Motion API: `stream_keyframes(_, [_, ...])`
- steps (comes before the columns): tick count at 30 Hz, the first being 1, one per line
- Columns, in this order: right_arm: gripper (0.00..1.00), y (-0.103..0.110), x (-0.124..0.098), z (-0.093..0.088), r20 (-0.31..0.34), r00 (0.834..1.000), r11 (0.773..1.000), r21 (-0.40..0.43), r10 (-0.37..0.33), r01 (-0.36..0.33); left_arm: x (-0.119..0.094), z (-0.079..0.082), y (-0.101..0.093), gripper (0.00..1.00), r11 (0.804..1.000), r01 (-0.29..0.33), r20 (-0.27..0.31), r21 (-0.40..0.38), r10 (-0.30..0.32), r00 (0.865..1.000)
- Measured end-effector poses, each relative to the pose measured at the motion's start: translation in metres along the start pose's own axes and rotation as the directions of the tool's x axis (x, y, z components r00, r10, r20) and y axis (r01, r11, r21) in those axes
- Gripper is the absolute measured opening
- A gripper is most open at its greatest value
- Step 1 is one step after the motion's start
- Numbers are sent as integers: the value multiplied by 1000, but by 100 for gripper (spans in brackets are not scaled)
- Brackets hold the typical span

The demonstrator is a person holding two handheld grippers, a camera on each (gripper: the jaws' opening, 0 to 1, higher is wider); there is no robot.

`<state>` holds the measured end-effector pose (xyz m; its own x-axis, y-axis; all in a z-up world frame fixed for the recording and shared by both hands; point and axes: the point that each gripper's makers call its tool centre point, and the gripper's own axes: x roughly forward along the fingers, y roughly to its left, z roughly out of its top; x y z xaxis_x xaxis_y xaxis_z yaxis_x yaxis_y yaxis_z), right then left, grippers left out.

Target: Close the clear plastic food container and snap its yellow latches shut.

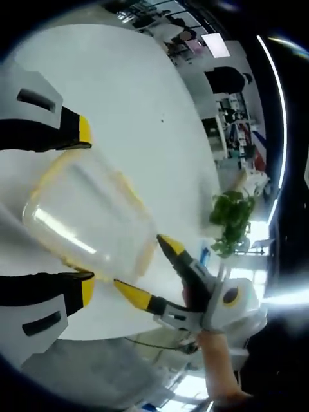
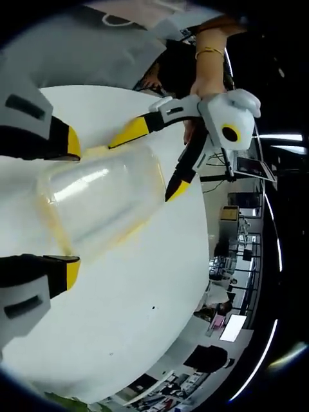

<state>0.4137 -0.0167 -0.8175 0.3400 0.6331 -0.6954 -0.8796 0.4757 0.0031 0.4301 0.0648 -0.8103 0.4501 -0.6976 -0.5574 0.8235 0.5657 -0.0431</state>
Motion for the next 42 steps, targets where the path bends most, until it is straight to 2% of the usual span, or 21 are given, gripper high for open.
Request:
stream_keyframes(1, [58, -1, 0, 1, 0, 1000, 1000, -2, 3, -3, 0, 2, 4, 71, 1000, -13, 8, -13, 13, 1000])
stream_keyframes(8, [58, -16, 7, 7, 11, 1000, 1000, -3, 3, -3, 8, 5, 21, 71, 1000, -15, -6, -9, 15, 1000])
stream_keyframes(24, [59, -61, 25, 27, 47, 999, 1000, -14, 14, -13, 30, 23, 60, 71, 999, -42, 35, -29, 43, 998])
stream_keyframes(32, [59, -73, 31, 33, 39, 999, 1000, -13, 15, -14, 36, 28, 73, 71, 998, -45, 54, -32, 47, 997])
stream_keyframes(39, [59, -75, 32, 33, 32, 999, 1000, 0, 3, -2, 37, 31, 75, 71, 999, -34, 57, -25, 35, 998])
stream_keyframes(42, [60, -74, 33, 34, -2, 1000, 1000, 10, -9, 9, 37, 31, 74, 71, 999, -31, 56, -24, 32, 998])
